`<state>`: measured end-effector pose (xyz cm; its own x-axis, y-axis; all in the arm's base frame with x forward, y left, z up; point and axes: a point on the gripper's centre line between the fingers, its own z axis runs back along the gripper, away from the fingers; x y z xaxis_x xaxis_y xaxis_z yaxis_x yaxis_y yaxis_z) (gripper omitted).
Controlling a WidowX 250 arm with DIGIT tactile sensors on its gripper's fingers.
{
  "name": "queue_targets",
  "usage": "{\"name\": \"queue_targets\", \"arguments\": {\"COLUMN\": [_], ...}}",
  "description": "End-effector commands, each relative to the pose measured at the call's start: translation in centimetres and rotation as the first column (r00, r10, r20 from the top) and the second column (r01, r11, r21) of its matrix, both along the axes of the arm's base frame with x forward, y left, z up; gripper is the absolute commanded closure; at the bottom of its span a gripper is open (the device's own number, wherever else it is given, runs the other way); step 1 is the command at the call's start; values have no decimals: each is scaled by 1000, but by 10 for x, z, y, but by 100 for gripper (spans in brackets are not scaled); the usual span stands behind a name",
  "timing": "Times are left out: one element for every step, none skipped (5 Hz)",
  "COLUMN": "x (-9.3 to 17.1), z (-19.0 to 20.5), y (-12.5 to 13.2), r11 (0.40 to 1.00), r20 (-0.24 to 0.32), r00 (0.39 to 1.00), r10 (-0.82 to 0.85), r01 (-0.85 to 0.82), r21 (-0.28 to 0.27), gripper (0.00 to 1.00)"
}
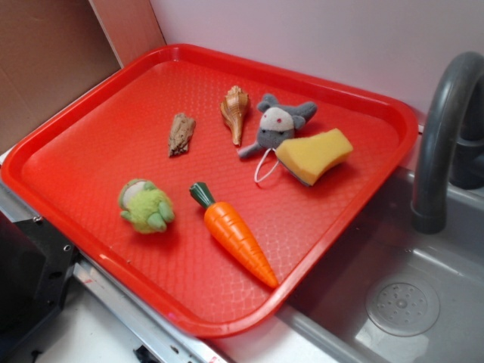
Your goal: Grab the carrot.
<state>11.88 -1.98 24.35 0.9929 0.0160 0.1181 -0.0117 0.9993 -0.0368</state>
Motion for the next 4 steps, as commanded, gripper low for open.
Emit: {"name": "queue_targets", "arguments": {"x": [0, -6, -4, -3], "z": [0, -1, -17, -27], "y": [0, -33, -65, -91], "r11": [1000, 987, 973, 926], "r20": [0, 3, 26, 6], "r00": [1000, 999, 986, 944], "r10": [0, 32, 164, 331], "r01": [0, -31, -158, -323], "r21": [0, -158, -169, -192], "gripper": [0, 0, 0, 0]}}
